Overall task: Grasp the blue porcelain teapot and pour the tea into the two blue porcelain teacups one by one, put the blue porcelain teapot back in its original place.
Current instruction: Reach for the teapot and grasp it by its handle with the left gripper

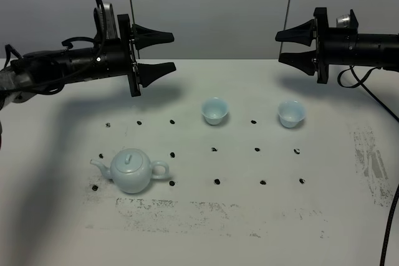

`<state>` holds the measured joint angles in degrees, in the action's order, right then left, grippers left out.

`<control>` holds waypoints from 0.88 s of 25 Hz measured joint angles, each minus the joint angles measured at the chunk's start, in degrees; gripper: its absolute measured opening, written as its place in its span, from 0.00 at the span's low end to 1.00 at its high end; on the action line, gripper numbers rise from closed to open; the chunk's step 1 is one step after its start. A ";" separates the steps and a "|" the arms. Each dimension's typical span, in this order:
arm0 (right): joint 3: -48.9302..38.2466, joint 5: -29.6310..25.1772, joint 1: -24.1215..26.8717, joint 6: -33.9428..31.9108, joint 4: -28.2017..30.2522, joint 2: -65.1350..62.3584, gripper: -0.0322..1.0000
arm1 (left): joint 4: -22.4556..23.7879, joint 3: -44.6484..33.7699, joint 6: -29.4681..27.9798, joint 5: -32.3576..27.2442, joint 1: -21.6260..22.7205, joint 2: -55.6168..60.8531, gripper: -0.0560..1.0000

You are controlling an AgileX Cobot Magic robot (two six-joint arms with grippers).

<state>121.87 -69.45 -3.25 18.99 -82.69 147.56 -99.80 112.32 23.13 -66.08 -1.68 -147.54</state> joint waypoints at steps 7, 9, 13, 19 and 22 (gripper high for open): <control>0.00 0.00 0.00 0.06 0.00 0.00 0.51 | -1.21 0.00 0.77 -0.41 0.22 -0.45 0.64; 0.00 0.00 0.00 0.44 0.00 0.00 0.51 | -1.21 0.00 1.57 -0.41 0.34 -0.45 0.64; 0.74 0.00 0.00 7.30 -0.05 0.00 0.51 | -1.26 0.13 8.42 -2.06 0.53 -0.45 0.64; 9.01 -0.06 0.00 19.94 8.55 0.00 0.51 | 7.03 7.10 21.96 -2.14 0.57 0.56 0.64; 14.55 -0.06 0.00 18.43 20.17 0.00 0.51 | 18.77 13.17 21.72 1.78 0.45 1.90 0.64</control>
<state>136.41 -69.51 -3.25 37.42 -62.52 147.56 -81.03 125.50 44.84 -64.30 -1.23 -145.63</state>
